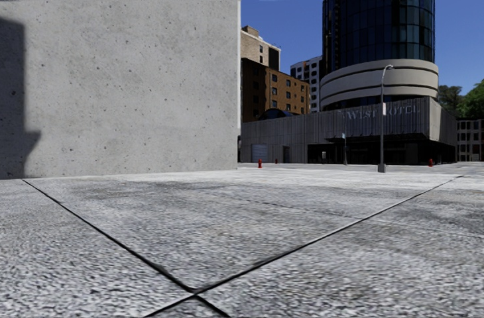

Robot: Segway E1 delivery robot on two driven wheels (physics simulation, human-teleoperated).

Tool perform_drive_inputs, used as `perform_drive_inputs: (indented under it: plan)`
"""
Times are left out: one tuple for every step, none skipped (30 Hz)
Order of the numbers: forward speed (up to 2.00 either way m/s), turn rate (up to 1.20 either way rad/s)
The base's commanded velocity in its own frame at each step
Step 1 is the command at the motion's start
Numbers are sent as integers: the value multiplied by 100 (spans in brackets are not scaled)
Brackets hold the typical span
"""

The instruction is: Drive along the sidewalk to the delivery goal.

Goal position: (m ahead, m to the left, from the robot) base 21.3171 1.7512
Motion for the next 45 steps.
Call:
perform_drive_inputs:
  plan:
    - [200, -60]
    - [200, -60]
    - [200, -30]
    - [200, 0]
    - [200, 0]
    - [200, 0]
    - [200, 0]
    - [200, 0]
    - [200, 0]
    - [200, 0]
    - [200, 0]
    - [200, 0]
    - [200, 0]
    - [200, 0]
    - [200, 0]
    - [200, 0]
    - [200, 0]
    - [200, 0]
    - [200, 0]
    - [200, 0]
    - [200, 0]
    - [200, 0]
    - [200, 0]
    - [200, 0]
    - [200, 0]
    - [200, 0]
    - [200, 0]
    - [200, 0]
    - [200, 0]
    - [200, 0]
    - [200, 0]
    - [200, 0]
    - [200, 0]
    - [200, 0]
    - [200, 0]
    - [200, 0]
    - [200, 0]
    - [200, 0]
    - [200, 0]
    - [200, 0]
    - [200, 0]
    - [200, 0]
    - [200, 0]
    - [200, 0]
    - [200, 0]
